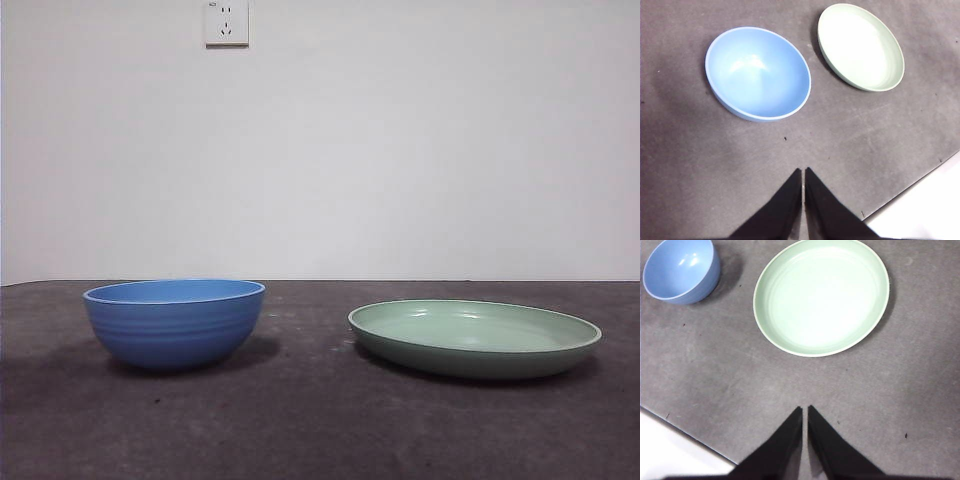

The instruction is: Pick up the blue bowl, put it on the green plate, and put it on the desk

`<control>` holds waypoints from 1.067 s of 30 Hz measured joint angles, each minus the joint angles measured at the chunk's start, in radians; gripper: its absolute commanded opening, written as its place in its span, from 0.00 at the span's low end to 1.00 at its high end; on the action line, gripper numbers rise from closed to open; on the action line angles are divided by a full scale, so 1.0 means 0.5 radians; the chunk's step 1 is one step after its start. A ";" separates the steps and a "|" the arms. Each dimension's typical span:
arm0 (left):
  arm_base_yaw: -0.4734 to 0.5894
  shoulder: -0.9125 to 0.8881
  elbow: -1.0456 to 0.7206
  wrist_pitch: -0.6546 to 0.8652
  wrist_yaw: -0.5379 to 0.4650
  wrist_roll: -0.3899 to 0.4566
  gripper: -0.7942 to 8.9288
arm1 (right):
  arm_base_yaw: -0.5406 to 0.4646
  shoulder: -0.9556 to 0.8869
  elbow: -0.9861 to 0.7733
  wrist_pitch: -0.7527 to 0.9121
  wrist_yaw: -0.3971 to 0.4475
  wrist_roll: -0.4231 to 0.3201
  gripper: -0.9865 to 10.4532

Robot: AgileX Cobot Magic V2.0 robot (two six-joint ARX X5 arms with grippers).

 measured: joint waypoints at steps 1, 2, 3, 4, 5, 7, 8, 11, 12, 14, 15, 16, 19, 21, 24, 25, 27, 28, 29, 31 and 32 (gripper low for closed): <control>0.000 0.000 0.000 0.000 0.000 0.000 0.09 | 0.005 0.000 0.000 0.000 0.000 0.000 0.10; 0.000 0.000 0.000 -0.001 0.000 0.001 0.10 | 0.007 0.000 0.000 0.000 0.000 0.000 0.10; 0.000 0.000 0.000 0.000 0.000 0.000 0.15 | 0.007 0.000 0.000 0.000 0.000 0.000 0.10; 0.000 0.000 0.000 -0.001 0.000 0.000 0.21 | 0.007 0.000 0.000 0.000 -0.001 0.000 0.12; 0.000 0.000 0.000 -0.002 0.000 0.000 0.30 | 0.007 0.000 0.000 0.000 -0.008 0.000 0.17; 0.000 0.000 0.000 -0.004 0.000 0.000 0.47 | 0.007 0.000 0.000 0.001 -0.036 0.002 0.32; 0.000 0.000 0.000 -0.005 0.000 0.000 0.52 | 0.007 0.000 0.000 0.001 -0.036 0.005 0.39; 0.000 0.000 0.001 -0.005 0.000 0.000 0.53 | 0.007 0.000 0.000 0.000 -0.037 0.011 0.44; 0.000 0.000 0.001 -0.005 0.000 0.000 0.53 | 0.007 0.000 0.000 0.000 -0.037 0.018 0.44; 0.000 0.000 0.001 -0.005 0.000 -0.001 0.53 | 0.007 0.000 0.000 0.001 -0.037 0.024 0.44; 0.000 0.000 0.001 -0.005 0.000 -0.002 0.53 | 0.007 0.000 0.000 0.001 -0.037 0.025 0.44; 0.000 0.000 0.001 -0.005 0.000 -0.002 0.53 | 0.007 0.000 0.000 0.001 -0.037 0.025 0.44; 0.000 0.001 0.001 -0.004 0.000 -0.003 0.53 | 0.007 0.000 0.000 0.001 -0.037 0.039 0.44; 0.000 0.013 0.002 -0.004 0.000 -0.008 0.53 | 0.007 0.000 0.000 0.001 -0.037 0.047 0.44; 0.000 0.055 0.013 -0.002 -0.017 -0.010 0.53 | 0.007 0.000 0.000 0.001 -0.037 0.054 0.44; -0.002 0.077 0.021 0.002 -0.020 -0.011 0.53 | 0.007 0.000 0.000 0.001 -0.037 0.054 0.44; -0.017 0.133 0.044 0.040 -0.032 -0.021 0.53 | 0.007 0.000 0.000 0.001 -0.037 0.055 0.44; -0.027 0.167 0.054 0.072 -0.045 -0.032 0.53 | 0.007 0.000 0.000 0.001 -0.037 0.055 0.44; -0.037 0.198 0.065 0.096 -0.060 -0.040 0.53 | 0.007 0.000 0.000 0.001 -0.037 0.055 0.44; -0.063 0.272 0.094 0.145 -0.089 -0.060 0.53 | 0.007 0.000 0.000 0.001 -0.037 0.056 0.44; -0.082 0.320 0.112 0.165 -0.119 -0.071 0.53 | 0.007 0.000 0.000 0.001 -0.037 0.056 0.44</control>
